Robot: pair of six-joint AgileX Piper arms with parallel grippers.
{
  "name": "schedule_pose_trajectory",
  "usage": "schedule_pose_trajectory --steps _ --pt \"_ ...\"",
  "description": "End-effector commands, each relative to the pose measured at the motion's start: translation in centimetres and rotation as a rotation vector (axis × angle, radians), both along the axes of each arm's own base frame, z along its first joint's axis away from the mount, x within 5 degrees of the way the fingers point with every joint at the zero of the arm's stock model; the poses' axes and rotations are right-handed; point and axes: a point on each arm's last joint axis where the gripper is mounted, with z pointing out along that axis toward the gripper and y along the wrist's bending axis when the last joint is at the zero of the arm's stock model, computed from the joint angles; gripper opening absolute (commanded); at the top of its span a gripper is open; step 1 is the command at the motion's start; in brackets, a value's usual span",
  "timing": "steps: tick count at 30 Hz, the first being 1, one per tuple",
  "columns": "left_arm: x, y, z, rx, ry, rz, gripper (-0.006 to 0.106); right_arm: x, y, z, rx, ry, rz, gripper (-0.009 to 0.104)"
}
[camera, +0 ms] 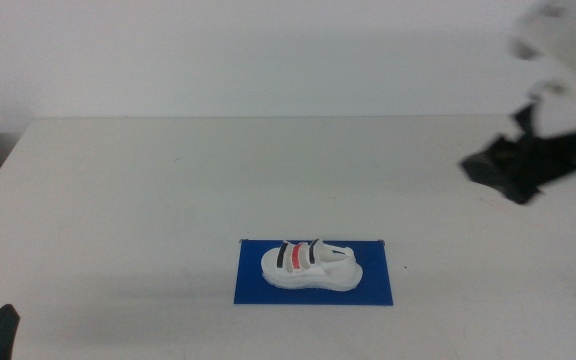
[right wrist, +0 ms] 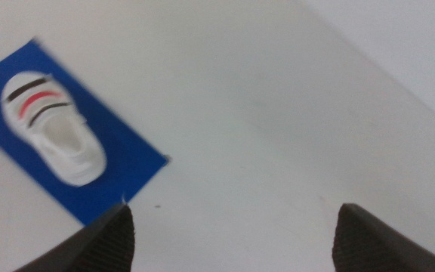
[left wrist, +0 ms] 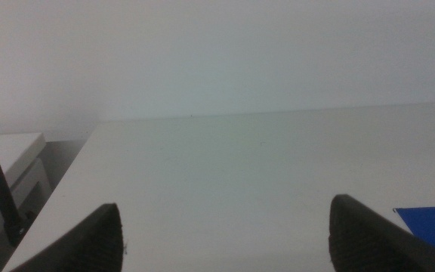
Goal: Use one arm to grab the shoe from the table and place it on the mat.
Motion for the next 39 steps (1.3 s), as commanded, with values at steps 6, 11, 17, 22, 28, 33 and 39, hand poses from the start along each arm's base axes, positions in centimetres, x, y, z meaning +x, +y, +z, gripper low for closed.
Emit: schedule_pose_trajectory --steps 6,11,17,22,28,33,39 --pt "-0.1 0.0 0.6 -0.018 -0.087 0.001 0.094 -6.1 -4.8 -0.7 0.207 -0.285 -0.233 0.069" --pt "-0.1 0.0 0.6 -0.018 -0.087 0.001 0.094 -9.1 -6.1 -3.6 0.247 -0.348 -0.291 0.069" --pt "-0.1 0.0 0.6 -0.018 -0.087 0.001 0.094 -12.2 -6.7 -6.5 0.254 -0.421 -0.287 0.069" --pt "-0.1 0.0 0.6 -0.018 -0.087 0.001 0.094 -14.3 -7.1 -8.2 0.264 -0.451 -0.284 0.069" --pt "-0.1 0.0 0.6 -0.018 -0.087 0.001 0.094 -16.6 -7.5 -9.7 0.271 -0.534 -0.272 0.069" --pt "-0.1 0.0 0.6 -0.018 -0.087 0.001 0.094 -17.9 -7.8 -11.7 0.251 -0.585 -0.260 0.069" --pt "-0.1 0.0 0.6 -0.018 -0.087 0.001 0.094 -18.9 -8.0 -13.7 0.267 -0.635 -0.257 0.069"
